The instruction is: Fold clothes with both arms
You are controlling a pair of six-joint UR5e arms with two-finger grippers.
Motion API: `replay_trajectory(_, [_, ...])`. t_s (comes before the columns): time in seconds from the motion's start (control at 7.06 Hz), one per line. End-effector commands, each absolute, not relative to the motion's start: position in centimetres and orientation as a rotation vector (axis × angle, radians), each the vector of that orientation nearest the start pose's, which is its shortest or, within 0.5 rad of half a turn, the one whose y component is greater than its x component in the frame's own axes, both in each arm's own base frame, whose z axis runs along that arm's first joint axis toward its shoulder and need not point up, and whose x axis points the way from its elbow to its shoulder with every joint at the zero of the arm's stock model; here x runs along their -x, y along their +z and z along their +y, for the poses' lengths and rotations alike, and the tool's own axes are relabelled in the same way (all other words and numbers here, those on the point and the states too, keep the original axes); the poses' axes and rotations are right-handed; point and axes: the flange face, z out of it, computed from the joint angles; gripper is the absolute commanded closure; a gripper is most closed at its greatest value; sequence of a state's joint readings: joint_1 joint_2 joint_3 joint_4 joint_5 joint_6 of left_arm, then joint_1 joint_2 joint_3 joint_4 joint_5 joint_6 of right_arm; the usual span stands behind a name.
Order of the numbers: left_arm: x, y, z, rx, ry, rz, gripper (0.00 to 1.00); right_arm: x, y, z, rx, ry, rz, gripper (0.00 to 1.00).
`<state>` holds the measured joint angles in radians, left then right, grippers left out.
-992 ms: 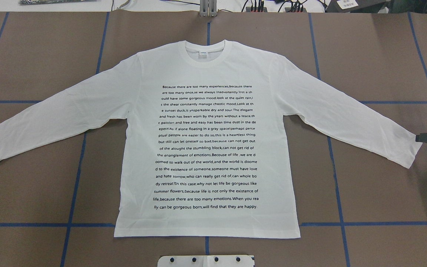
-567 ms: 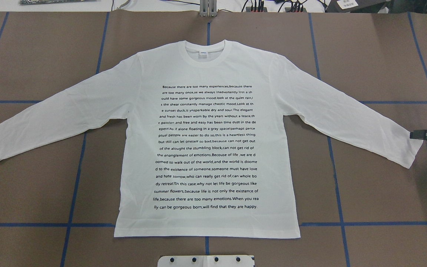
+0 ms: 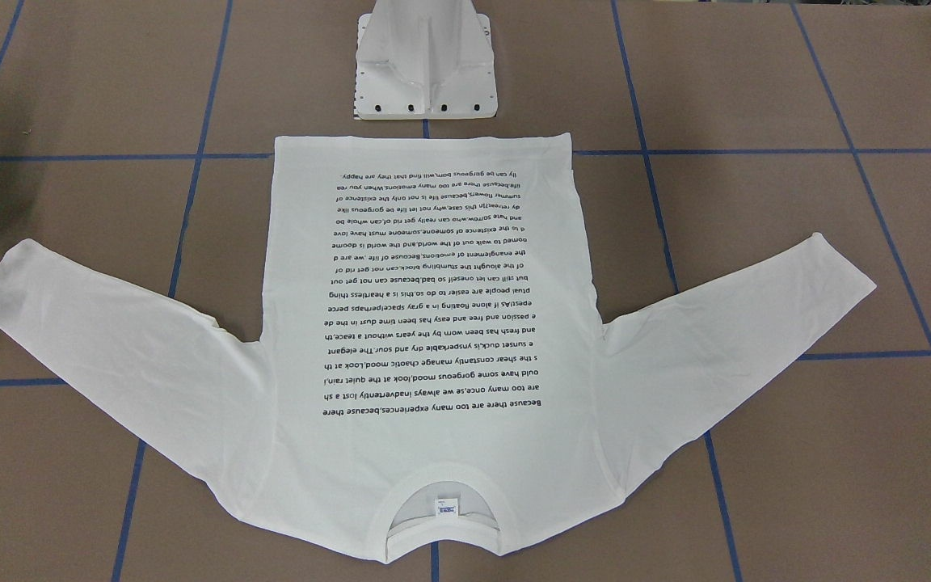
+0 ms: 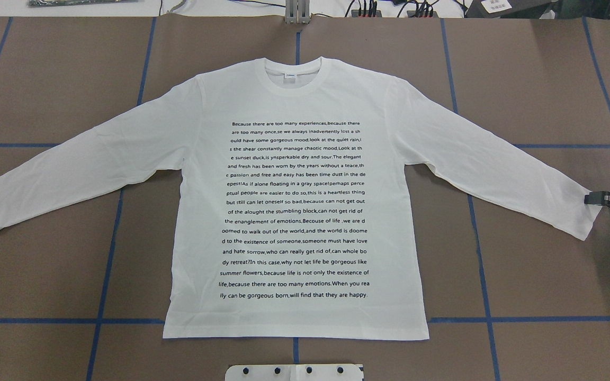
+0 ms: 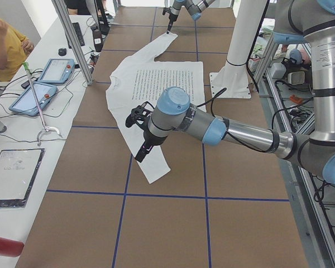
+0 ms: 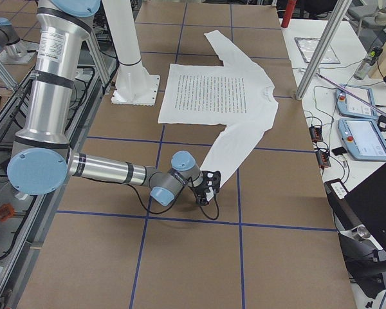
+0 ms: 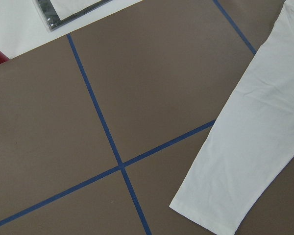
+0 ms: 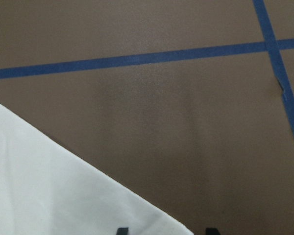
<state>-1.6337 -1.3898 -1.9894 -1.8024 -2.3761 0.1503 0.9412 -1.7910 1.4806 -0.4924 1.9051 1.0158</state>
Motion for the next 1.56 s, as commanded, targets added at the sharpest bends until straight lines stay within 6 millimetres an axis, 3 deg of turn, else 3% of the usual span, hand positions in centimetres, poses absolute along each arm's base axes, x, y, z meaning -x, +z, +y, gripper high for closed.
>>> replay_trajectory(0.0, [8.8, 50.5, -42.0, -0.525, 0.270, 0.740, 0.00, 16.8, 69.4, -39.6, -0.285, 0.227, -0.778, 1.00])
replay_trajectory(0.14, [8.8, 50.6, -42.0, -0.523, 0.269, 0.740, 0.00, 16.7, 69.0, -39.7, -0.290, 0.227, -0.782, 1.00])
replay_trajectory(0.42, [8.9, 50.9, -42.0, -0.518, 0.265, 0.741, 0.00, 16.9, 65.4, -40.7, -0.338, 0.218, -0.826, 1.00])
replay_trajectory(0.57, [8.8, 51.1, -41.7, -0.513, 0.265, 0.743, 0.00, 16.9, 63.0, -42.9, -0.381, 0.232, -0.850, 1.00])
replay_trajectory(0.99, [8.9, 51.5, -41.3, -0.506, 0.261, 0.745, 0.00, 22.2, 48.9, -52.9, -0.588, 0.202, -1.025, 1.00])
replay_trajectory(1.13, [8.9, 51.6, -41.1, -0.503, 0.260, 0.746, 0.00, 24.5, 42.4, -55.9, -0.653, 0.204, -1.105, 1.00])
replay_trajectory(1.28, [8.9, 51.6, -41.2, -0.503, 0.260, 0.746, 0.00, 28.1, 37.3, -56.8, -0.627, 0.341, -1.195, 1.00])
replay_trajectory(1.42, [8.9, 51.7, -41.2, -0.501, 0.259, 0.746, 0.00, 33.6, 32.4, -56.8, -0.665, 0.435, -1.166, 1.00])
